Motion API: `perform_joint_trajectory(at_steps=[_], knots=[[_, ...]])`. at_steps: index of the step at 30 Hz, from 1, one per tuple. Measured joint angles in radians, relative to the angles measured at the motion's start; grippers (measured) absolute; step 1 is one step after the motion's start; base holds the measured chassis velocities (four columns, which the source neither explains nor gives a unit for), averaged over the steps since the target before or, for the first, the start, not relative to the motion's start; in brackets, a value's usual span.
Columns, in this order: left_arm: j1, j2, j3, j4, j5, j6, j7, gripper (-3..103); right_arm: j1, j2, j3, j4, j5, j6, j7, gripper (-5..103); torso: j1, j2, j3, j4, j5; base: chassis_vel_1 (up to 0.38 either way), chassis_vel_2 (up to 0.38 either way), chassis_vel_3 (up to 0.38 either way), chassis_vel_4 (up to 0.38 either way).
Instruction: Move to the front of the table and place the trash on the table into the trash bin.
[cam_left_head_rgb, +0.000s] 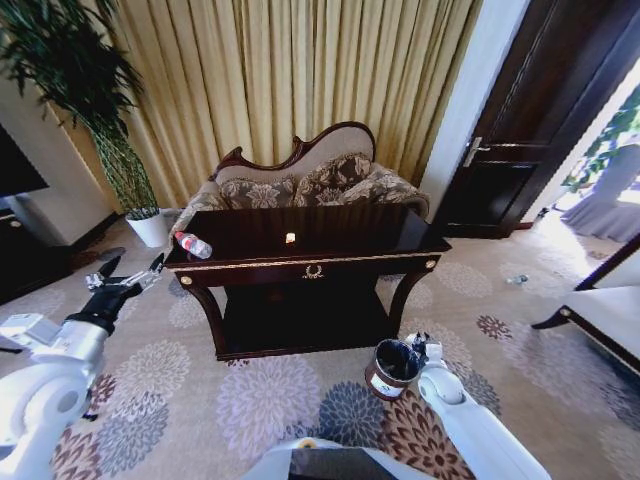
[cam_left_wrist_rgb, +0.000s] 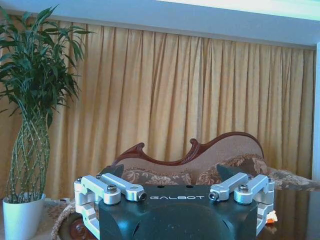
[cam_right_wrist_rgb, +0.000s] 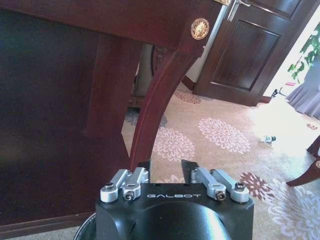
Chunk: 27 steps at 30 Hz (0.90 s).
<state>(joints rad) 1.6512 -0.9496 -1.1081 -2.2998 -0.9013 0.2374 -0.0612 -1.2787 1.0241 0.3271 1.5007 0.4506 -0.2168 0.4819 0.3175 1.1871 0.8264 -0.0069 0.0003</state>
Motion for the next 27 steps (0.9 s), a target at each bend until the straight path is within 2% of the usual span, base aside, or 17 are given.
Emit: perform_joint_trajectory(at_steps=[3,4,6,8,9,10,11,12,13,15,19,24,27], knots=[[0.0,-0.001,0.0,0.001,-0.001,-0.001,0.0,100,0.002,-0.016,0.005,0.032,0.012,0.011,0.01,50,0.0,0.0,0.0,-0.0001,0.0002,0.0,0.0,0.0,0.0],[0.0,-0.001,0.0,0.001,-0.001,-0.001,0.0,100,0.002,-0.016,0.005,0.032,0.012,0.011,0.01,50,0.0,0.0,0.0,-0.0001,0.0002,0.0,0.0,0.0,0.0],[0.0,0.001,-0.001,0.002,-0.004,-0.001,0.0,100,0.005,-0.035,0.02,0.08,0.041,0.024,0.01,61,0.0,0.0,0.0,0.0,0.0,0.0,0.0,0.0,0.0],[-0.001,0.003,-0.001,0.002,-0.005,-0.001,0.0,100,0.006,-0.045,0.027,0.103,0.055,0.029,0.008,61,0.0,0.0,0.0,0.0002,0.0,0.0,0.0,0.0,0.0],[-0.002,0.005,-0.001,0.002,-0.006,-0.001,0.0,100,0.007,-0.06,0.038,0.141,0.077,0.034,0.002,66,0.0,0.0,0.0,0.0002,0.0,0.0,0.0,0.0,0.0],[-0.002,0.005,-0.001,0.002,-0.006,-0.001,0.0,100,0.007,-0.06,0.038,0.141,0.077,0.034,0.002,66,0.0,0.0,0.0,0.0002,0.0,0.0,0.0,0.0,0.0],[-0.004,0.006,0.0,0.002,-0.007,-0.001,0.0,100,0.007,-0.079,0.057,0.2,0.101,0.037,-0.009,77,0.0,0.0,0.0,0.0001,-0.0002,0.0,0.0,0.0,0.0],[-0.005,0.008,0.002,-0.001,-0.008,-0.001,0.0,100,0.002,-0.095,0.077,0.263,0.128,0.036,-0.015,82,0.0,0.0,0.0,0.0001,0.0,0.0,0.0,0.0,0.0],[-0.005,0.008,0.002,-0.001,-0.008,-0.001,0.0,100,0.002,-0.095,0.077,0.263,0.128,0.036,-0.015,82,0.0,0.0,0.0,0.0001,0.0,0.0,0.0,0.0,0.0],[-0.005,0.01,0.003,-0.002,-0.011,-0.001,0.0,100,-0.021,-0.128,0.126,0.402,0.19,0.003,-0.033,93,0.0,0.0,0.0,0.0002,-0.0002,0.0,0.0,0.0,0.0],[-0.014,0.018,0.009,0.008,-0.015,-0.001,0.0,100,-0.04,-0.171,0.178,0.523,0.24,-0.014,-0.07,99,0.0,0.0,0.0,-0.0002,-0.0003,0.0,0.0,0.0,0.0],[-0.029,0.04,0.009,0.02,-0.032,-0.003,0.001,100,-0.039,-0.215,0.208,0.632,0.301,-0.015,-0.081,100,0.0,0.0,0.0,0.0001,0.0,0.0,0.0,0.0,0.0],[-0.054,0.064,0.021,0.052,-0.056,-0.025,0.022,100,-0.039,-0.239,0.235,0.677,0.319,-0.013,-0.147,100,0.0,0.0,0.0,0.0001,-0.0003,0.0,0.0,0.0,0.0]])
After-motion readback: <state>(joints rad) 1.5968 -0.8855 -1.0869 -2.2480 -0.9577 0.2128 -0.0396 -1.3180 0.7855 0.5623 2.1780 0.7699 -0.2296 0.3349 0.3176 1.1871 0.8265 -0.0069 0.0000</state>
